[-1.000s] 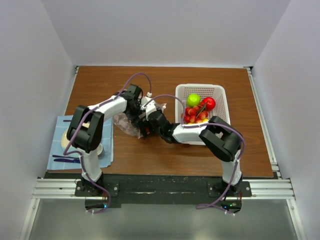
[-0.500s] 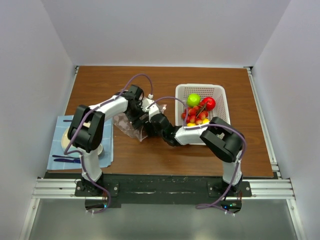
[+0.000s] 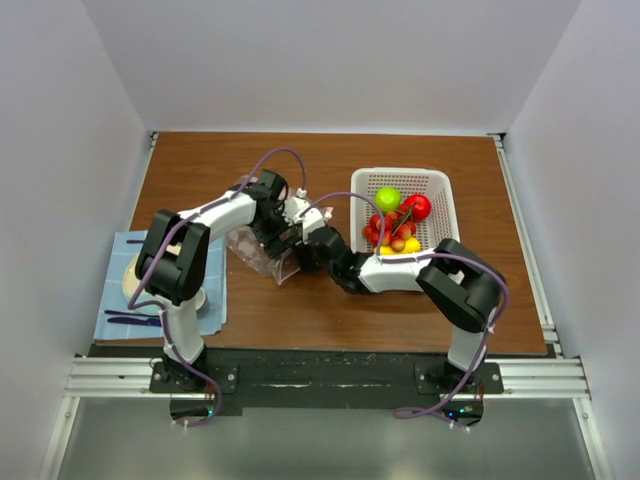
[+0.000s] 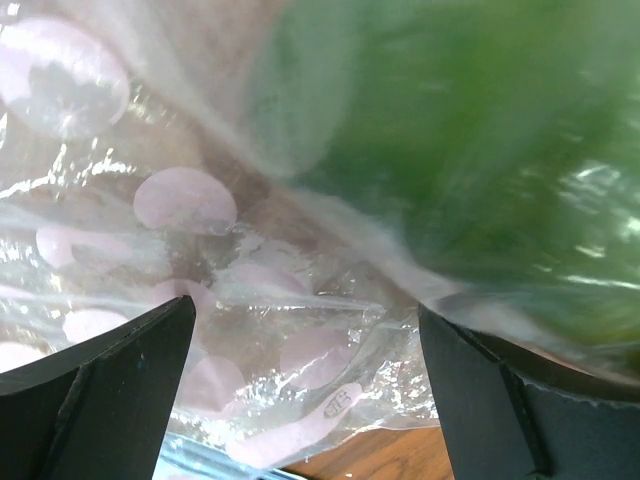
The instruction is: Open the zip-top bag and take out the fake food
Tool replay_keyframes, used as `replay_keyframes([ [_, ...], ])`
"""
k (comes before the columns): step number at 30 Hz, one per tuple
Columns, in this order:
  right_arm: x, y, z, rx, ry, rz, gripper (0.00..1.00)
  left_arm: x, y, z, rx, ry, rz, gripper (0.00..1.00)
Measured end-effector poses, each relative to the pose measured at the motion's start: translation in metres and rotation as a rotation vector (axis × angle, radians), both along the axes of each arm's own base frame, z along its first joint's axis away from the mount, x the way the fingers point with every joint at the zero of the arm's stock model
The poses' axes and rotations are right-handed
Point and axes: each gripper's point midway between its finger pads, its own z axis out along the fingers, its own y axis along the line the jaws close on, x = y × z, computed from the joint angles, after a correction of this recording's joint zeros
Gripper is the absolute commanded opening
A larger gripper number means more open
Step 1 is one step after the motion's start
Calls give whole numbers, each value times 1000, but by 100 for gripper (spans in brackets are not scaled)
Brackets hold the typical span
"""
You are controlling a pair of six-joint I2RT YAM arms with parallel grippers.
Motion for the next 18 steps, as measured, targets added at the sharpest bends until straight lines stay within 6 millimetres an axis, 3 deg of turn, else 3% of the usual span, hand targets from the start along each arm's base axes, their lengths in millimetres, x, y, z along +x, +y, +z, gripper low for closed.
replay_keyframes([
  [7,-23,-25,24,-18,34,10,40,6,6,0,10,-5,30,100],
  [13,-47,-42,52,28,72,28,37,14,7,0,14,-9,55,100],
  [18,-57,-73,111,108,-19,-30,28,15,9,0,24,-15,67,100],
])
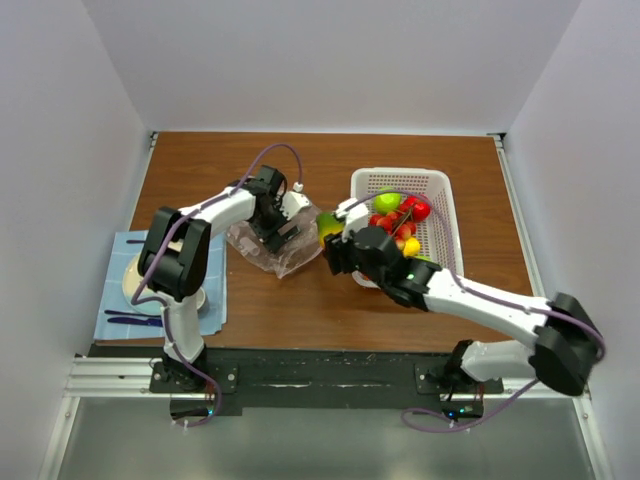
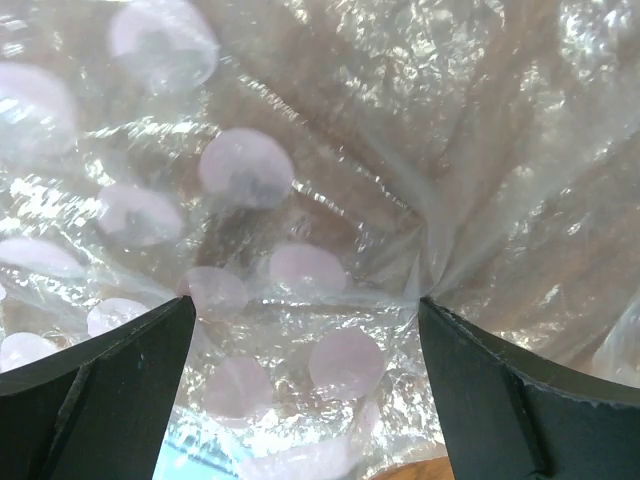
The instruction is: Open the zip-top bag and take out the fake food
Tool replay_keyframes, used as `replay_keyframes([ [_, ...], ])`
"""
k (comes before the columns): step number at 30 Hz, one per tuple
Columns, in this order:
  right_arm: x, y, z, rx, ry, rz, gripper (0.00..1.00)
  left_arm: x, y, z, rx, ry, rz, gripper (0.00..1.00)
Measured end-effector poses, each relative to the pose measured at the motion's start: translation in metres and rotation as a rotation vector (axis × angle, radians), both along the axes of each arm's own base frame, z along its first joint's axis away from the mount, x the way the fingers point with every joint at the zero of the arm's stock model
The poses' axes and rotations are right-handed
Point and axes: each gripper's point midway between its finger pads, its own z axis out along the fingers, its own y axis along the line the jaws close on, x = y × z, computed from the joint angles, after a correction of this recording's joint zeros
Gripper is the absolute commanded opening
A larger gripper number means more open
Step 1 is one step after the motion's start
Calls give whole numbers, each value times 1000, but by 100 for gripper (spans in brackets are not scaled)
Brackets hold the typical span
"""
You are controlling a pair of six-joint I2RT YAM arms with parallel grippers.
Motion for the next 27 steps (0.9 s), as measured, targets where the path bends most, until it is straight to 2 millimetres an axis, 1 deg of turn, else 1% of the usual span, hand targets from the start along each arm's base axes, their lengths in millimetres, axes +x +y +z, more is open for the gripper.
replay_keyframes([
  [2,6,-19,33,49,-74,-78,31,1,0,0,2,-3,4,100],
  [3,10,-31,45,63,-105,-130,30,1,1,1,2,-3,11,100],
  [4,15,-41,52,68,-124,-174,30,1,1,1,2,-4,12,100],
  [5,23,-55,57,66,-138,-240,31,1,1,1,2,-3,20,100],
  [7,38,-85,56,43,-144,-376,33,2,0,2,-1,-3,28,100],
  [8,45,-103,49,13,-132,-448,36,2,0,3,-3,-3,32,100],
  [10,50,-123,40,-23,-117,-527,43,2,-1,4,-7,-3,43,100],
  [11,51,-133,34,-41,-107,-565,53,3,-1,5,-9,-5,45,100],
  [12,51,-140,29,-54,-96,-592,59,5,-3,9,-14,-9,48,100],
  [13,50,-146,24,-67,-88,-615,74,7,-4,12,-20,-13,51,100],
  [14,49,-151,20,-78,-76,-632,85,11,-7,18,-30,-21,52,100],
  [15,48,-154,18,-82,-67,-647,99,16,-10,25,-41,-32,53,100],
  [20,46,-163,5,-135,-32,-687,99,41,-31,72,-142,-115,51,100],
  [23,47,-164,3,-159,-14,-701,99,43,-39,97,-200,-152,47,100],
  [27,47,-166,9,-155,-13,-720,99,37,-43,120,-244,-178,40,100],
])
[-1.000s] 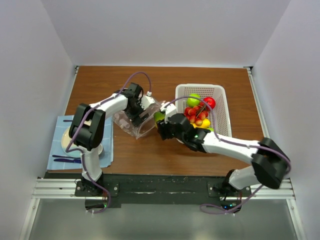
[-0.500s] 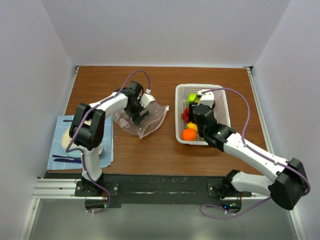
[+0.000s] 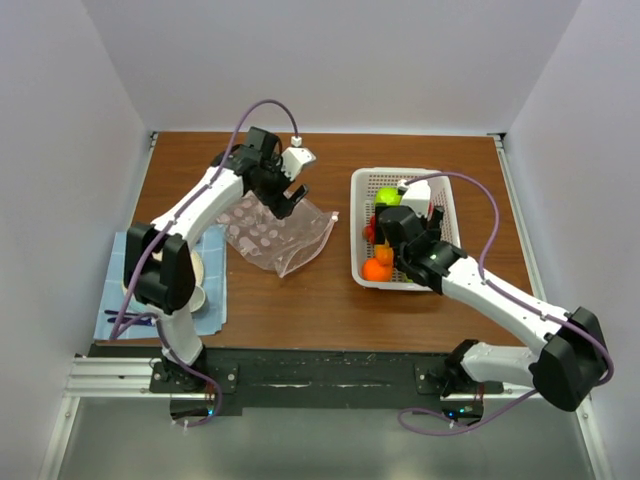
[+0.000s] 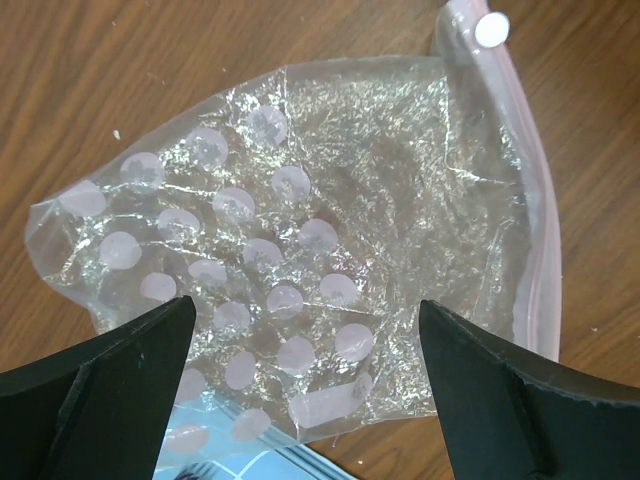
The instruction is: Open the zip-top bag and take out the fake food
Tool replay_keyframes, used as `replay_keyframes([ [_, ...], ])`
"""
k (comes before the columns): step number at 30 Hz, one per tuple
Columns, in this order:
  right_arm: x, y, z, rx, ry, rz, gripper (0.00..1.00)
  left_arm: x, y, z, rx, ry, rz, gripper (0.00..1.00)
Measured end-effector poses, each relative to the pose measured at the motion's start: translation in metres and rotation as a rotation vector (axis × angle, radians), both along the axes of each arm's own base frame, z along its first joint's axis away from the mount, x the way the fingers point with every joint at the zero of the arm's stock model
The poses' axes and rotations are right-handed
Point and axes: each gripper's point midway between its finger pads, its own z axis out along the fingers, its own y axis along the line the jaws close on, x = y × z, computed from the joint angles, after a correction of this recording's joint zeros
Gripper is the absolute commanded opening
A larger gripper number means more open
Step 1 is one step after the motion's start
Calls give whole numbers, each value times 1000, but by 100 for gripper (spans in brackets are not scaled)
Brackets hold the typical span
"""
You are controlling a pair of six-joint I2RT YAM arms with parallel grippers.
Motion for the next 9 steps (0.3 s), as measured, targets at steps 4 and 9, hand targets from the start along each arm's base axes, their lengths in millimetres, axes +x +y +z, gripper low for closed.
replay_keyframes([
  [4,2,0,7,8,-8,-10,99,-8,-1,13,-29,-19,-5,100],
  [9,7,5,18,16,-17,-7,99,-28,-3,9,-73,7,-17,100],
])
